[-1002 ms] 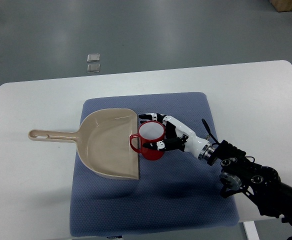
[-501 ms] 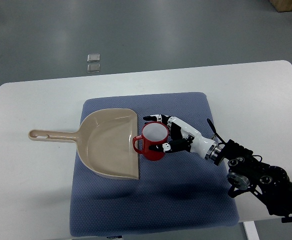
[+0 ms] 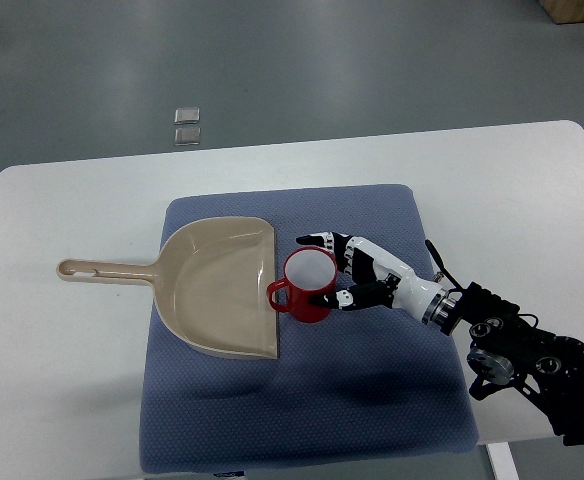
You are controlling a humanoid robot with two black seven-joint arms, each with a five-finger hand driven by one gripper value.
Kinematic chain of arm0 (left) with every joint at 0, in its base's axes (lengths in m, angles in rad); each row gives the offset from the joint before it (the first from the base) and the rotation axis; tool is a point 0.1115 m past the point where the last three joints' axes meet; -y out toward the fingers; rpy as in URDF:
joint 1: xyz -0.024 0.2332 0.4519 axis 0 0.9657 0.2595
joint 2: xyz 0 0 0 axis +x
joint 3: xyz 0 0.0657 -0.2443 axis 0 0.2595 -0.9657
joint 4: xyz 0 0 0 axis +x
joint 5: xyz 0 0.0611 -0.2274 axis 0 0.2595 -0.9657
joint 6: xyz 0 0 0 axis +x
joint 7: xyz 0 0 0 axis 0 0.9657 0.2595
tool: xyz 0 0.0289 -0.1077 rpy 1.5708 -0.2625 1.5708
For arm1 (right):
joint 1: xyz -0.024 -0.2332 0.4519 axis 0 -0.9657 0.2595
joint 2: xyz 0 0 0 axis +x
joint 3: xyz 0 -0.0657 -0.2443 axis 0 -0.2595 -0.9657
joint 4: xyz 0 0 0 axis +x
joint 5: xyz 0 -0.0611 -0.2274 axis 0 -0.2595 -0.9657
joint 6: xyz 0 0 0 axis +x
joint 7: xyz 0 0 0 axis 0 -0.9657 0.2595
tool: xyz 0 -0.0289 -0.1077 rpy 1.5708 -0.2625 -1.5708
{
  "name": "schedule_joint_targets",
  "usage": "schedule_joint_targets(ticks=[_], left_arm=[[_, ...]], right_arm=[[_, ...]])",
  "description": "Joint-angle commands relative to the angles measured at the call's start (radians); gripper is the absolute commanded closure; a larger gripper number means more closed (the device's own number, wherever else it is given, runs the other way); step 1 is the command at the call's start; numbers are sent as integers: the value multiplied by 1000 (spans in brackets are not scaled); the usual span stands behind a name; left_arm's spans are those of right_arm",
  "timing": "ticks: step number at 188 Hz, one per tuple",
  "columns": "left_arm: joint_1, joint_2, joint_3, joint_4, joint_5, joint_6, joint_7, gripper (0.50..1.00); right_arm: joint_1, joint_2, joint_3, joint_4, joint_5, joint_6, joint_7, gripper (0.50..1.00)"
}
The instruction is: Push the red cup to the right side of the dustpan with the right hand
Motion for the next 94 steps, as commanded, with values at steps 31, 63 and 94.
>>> schedule_joint_targets(ticks=[31, 63, 94], left_arm=[[0, 0, 0, 1, 0, 0, 0, 500], [0, 0, 0, 1, 0, 0, 0, 500], [0, 0, 0, -1, 0, 0, 0, 500]], right_arm=[[-10, 5, 0, 14, -2, -9, 0, 587], [-13, -3, 0, 17, -14, -8, 0, 587], [-19, -32, 3, 60, -12, -8, 0, 587]])
